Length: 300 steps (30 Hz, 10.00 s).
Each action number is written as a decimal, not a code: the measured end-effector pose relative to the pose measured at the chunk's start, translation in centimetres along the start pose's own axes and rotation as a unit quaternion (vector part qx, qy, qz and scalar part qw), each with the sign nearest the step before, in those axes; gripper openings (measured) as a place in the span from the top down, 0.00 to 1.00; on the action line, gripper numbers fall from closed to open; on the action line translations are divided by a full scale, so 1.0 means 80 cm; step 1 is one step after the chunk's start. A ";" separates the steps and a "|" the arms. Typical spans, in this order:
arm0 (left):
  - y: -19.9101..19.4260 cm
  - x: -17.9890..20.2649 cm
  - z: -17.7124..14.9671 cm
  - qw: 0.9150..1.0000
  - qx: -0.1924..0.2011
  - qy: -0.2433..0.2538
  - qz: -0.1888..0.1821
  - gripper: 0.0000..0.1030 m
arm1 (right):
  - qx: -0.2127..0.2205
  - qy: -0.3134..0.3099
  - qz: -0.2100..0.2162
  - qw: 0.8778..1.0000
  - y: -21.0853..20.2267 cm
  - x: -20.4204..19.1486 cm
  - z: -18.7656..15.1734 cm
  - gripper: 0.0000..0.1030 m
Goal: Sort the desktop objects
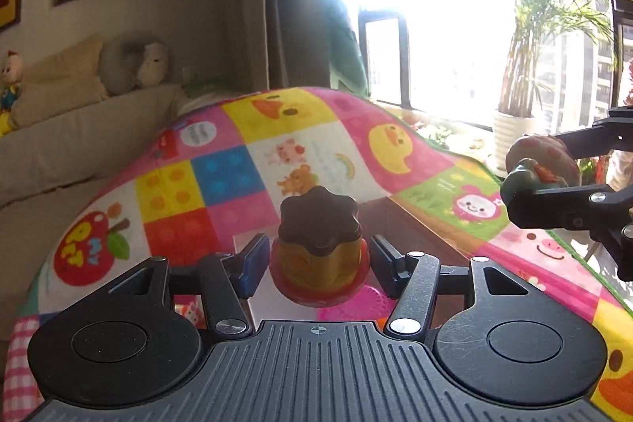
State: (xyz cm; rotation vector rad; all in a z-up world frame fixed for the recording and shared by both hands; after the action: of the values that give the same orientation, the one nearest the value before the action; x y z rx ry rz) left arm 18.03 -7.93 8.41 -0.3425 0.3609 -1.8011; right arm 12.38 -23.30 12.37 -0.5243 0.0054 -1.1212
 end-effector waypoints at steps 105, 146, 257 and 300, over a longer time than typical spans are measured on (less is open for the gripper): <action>0.032 -0.175 -0.126 0.974 -0.144 -0.044 0.169 0.28 | -0.127 0.140 0.069 0.979 0.051 -0.056 -0.179 0.00; -0.110 -0.044 -0.200 0.992 -0.122 -0.034 0.001 0.06 | -0.142 0.040 0.100 0.984 0.040 -0.086 -0.172 0.05; -0.098 0.023 -0.200 0.988 -0.145 0.009 -0.059 0.31 | -0.157 0.065 0.056 0.984 -0.020 -0.071 -0.201 0.43; -0.090 -0.111 -0.172 0.992 -0.073 -0.082 0.063 0.01 | -0.122 0.095 0.019 0.988 0.203 -0.017 0.026 0.45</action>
State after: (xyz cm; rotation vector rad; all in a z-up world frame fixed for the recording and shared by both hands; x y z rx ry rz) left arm 8.23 3.32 -1.46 -0.5566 0.3903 -1.6152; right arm 26.21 -15.97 7.29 -0.6302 0.3205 -1.1368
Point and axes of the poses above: each gripper's, at about its wrist camera, not at the fingertips, and y roughly the way its jaws point, x to its right, z to its top, the point moved 4 cm from there along y, roughly the way its jaws point, and after that the axes turned 7 degrees about -y, right-handed, at the moved point
